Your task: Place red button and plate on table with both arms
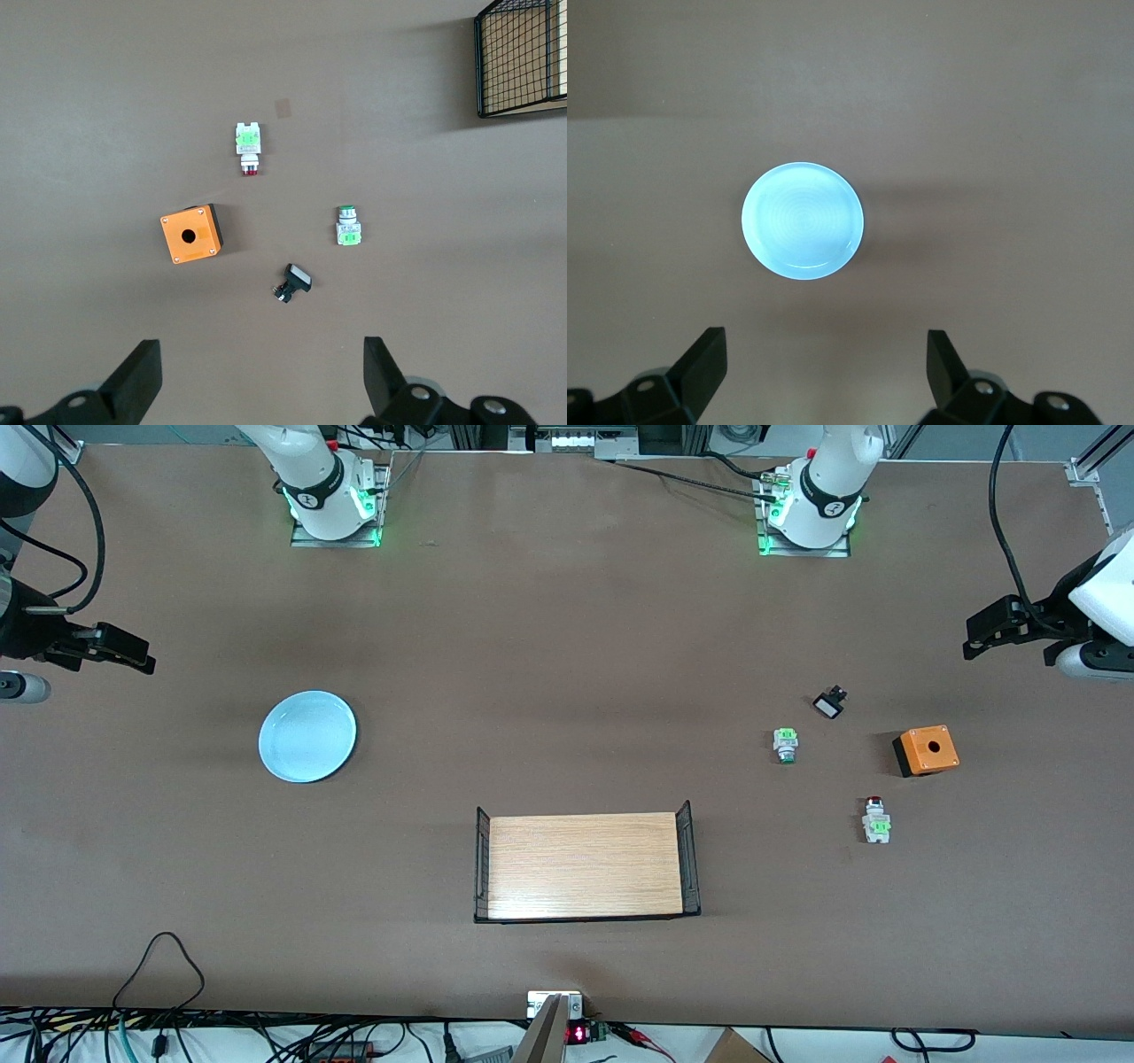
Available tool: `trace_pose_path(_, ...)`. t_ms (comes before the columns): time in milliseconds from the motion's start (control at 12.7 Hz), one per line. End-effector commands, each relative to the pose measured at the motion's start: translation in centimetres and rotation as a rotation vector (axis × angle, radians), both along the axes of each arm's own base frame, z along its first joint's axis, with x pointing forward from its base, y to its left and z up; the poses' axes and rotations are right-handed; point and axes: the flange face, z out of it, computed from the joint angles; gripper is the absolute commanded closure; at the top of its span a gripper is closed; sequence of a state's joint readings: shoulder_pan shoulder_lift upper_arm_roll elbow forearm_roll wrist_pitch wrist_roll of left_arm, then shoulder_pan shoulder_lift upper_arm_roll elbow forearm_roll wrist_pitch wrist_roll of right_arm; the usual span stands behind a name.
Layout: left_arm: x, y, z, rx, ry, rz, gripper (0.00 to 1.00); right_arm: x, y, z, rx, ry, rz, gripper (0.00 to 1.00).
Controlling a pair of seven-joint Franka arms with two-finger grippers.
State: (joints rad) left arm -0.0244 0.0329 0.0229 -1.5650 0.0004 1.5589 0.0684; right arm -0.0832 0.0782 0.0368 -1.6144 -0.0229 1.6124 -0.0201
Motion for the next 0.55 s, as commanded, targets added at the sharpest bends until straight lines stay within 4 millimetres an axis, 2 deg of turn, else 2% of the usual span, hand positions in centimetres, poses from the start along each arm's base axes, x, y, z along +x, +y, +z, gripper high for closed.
trace_pose_path(0, 0.02, 0.19, 0.58, -0.015, -0.009, -0.017, 0.00, -0.37, 0.02, 1.36, 0.000, -0.019, 0.009, 0.00)
trace_pose_path(472, 0.02, 0.19, 0.58, -0.015, -0.009, -0.016, 0.00, -0.44, 0.24, 1.54, -0.012, -0.017, 0.016, 0.00)
